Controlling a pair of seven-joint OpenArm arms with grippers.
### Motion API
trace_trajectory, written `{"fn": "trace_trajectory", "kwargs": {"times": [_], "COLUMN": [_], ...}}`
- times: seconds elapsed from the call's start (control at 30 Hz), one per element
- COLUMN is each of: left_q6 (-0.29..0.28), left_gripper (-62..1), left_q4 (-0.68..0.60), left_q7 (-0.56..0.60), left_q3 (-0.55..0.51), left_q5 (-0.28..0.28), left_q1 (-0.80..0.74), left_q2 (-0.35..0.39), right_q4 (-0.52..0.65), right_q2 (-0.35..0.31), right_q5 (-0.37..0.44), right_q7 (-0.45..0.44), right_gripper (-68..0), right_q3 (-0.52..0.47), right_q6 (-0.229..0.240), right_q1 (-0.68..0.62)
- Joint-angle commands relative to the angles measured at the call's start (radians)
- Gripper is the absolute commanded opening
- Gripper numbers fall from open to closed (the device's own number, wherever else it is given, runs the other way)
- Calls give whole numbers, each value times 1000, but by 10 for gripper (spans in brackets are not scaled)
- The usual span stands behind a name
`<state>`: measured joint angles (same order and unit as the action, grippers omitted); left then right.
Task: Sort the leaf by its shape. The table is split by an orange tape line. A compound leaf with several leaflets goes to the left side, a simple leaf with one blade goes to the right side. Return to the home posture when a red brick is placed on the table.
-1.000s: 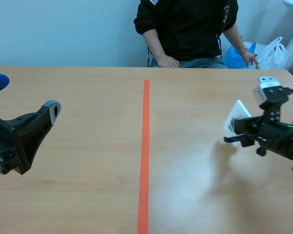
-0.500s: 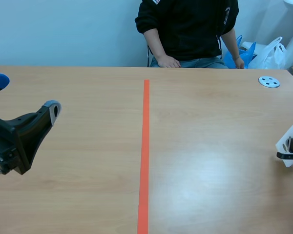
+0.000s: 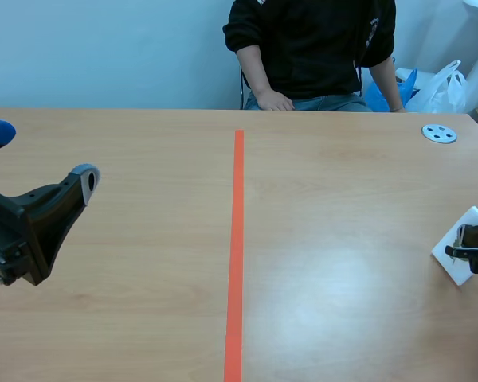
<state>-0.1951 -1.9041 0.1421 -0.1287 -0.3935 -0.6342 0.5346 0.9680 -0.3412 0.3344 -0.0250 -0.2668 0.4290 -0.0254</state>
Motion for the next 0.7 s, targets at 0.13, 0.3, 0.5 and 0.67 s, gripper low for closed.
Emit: {"fn": "trace_trajectory", "kwargs": {"times": [0.13, 0.3, 0.5, 0.67], "left_q6": [-3, -7, -7, -7], "left_gripper": [14, 14, 14, 14], "left_q4": [-13, -13, -13, -13], "left_q7": [18, 18, 18, 18], "left_q3": [-8, -8, -8, -8], "left_q5": [-8, -8, -8, -8], "left_q1": [-3, -3, -3, -3], "left_q2": [7, 15, 15, 14], "right_q4": [24, 24, 65, 205], "right_q2": [-15, -16, -20, -36], "right_q5": [15, 18, 17, 10], "right_q7": [-15, -16, 8, 79], "right_gripper": [-424, -356, -349, -349], "right_q3": [0, 0, -3, -30], "right_q6": [-3, -3, -3, -9], "right_q1": [20, 20, 19, -1]}}
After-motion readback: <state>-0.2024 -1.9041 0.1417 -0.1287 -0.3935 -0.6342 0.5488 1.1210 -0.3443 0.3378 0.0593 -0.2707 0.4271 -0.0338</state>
